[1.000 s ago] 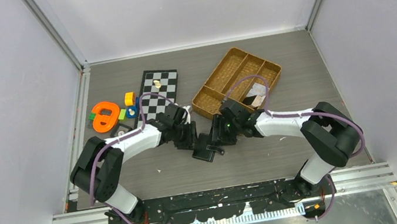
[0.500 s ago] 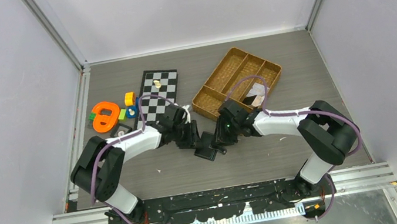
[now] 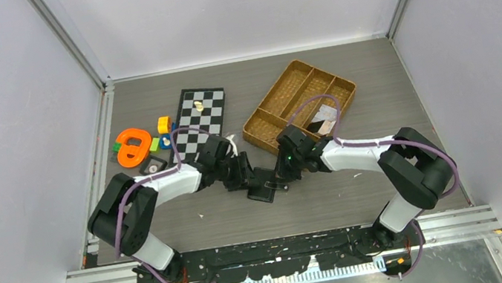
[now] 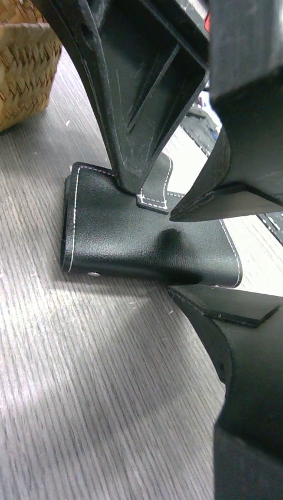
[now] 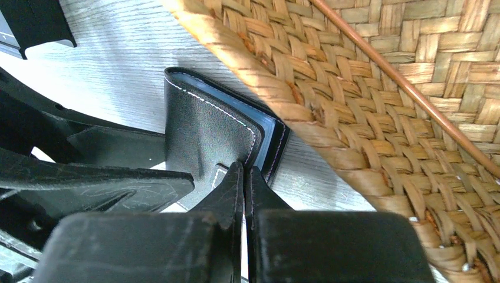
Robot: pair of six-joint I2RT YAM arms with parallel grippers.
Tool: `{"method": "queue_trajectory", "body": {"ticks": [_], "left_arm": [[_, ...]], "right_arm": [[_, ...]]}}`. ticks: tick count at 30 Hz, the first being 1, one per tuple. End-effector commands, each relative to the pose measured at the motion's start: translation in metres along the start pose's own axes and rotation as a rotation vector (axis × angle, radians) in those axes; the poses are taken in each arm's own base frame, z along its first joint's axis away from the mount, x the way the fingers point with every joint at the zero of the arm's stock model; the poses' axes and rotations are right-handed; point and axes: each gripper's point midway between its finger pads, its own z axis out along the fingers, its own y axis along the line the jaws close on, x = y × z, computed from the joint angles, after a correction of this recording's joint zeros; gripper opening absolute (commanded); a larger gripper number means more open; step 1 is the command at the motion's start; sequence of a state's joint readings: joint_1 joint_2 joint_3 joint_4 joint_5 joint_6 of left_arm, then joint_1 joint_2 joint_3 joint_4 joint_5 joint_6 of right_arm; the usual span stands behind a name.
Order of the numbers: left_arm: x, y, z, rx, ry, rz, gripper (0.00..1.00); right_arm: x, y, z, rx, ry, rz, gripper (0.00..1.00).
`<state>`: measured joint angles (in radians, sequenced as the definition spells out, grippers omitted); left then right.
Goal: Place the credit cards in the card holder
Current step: Close the card holder at the center of the board.
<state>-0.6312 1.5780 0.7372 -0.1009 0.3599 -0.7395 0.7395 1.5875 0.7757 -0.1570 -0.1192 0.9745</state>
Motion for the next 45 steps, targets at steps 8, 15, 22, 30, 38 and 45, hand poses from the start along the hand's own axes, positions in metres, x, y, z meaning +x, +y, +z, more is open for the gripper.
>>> {"method": "queue_trajectory", "body": {"ticks": [8,15,22,30,38,45], "left_arm": [[-0.006,-0.031,0.014,0.247,-0.032,-0.104,0.29],[-0.01,-0.039,0.007,0.276,-0.06,-0.07,0.0],[-0.012,-0.047,-0.02,0.294,-0.1,0.07,0.0],[-0.007,-0.07,-0.073,0.382,-0.116,0.25,0.0],[0.013,-0.12,-0.141,0.585,-0.075,0.43,0.0],[0.033,-0.138,-0.168,0.715,0.033,0.488,0.0]], "right_arm": [[0.015,-0.063,0.007,0.229,0.016,-0.018,0.01],[0.01,-0.052,0.0,0.17,-0.012,-0.039,0.01],[-0.014,-0.012,-0.05,0.023,-0.121,-0.145,0.3],[-0.039,0.027,-0.127,-0.209,-0.173,-0.3,0.77],[-0.021,0.083,-0.199,-0.66,-0.067,-0.442,0.82],[-0.008,0.103,-0.218,-0.784,-0.007,-0.5,0.82]]}}
